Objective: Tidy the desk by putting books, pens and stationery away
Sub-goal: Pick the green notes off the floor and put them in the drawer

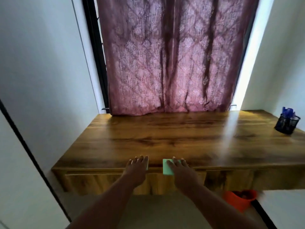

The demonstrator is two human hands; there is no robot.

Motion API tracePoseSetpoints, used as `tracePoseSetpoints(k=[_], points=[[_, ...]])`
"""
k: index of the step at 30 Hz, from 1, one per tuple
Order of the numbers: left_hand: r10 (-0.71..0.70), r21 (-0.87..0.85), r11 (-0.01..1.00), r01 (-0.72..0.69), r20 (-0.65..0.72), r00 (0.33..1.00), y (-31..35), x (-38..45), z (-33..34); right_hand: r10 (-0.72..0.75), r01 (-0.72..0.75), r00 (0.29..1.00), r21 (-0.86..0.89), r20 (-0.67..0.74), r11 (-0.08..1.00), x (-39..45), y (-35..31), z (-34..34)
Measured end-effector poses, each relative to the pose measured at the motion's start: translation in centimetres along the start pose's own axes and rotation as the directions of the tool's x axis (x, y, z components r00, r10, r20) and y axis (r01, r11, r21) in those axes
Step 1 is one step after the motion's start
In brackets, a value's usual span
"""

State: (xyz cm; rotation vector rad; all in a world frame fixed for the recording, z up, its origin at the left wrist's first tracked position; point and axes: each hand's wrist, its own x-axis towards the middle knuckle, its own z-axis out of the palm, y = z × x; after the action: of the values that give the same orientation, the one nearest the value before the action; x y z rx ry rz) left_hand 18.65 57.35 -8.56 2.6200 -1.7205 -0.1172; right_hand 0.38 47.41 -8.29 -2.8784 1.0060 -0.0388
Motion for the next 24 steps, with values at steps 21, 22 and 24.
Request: tracePoseSetpoints(k=[21,22,24], points=[[0.077,0.018,0.997,-0.075,-0.282,0.956,-4.4,7.1,6.2,-0.129,0.152,0.947,0.057,-0.293,0.987,8.0,1.1,7.7],[0.130,0.039,0.992,-0.124,-0.318,0.939,-4.7,6.3,6.8,-0.192,0.205,0.939,0.015,-0.285,0.979,6.8,0.7,9.0],[0.204,0.071,0.979,-0.191,-0.329,0.922,-5.2,4.6,8.3,-0.281,0.271,0.924,-0.072,-0.259,0.960,4.8,0.3,11.3]])
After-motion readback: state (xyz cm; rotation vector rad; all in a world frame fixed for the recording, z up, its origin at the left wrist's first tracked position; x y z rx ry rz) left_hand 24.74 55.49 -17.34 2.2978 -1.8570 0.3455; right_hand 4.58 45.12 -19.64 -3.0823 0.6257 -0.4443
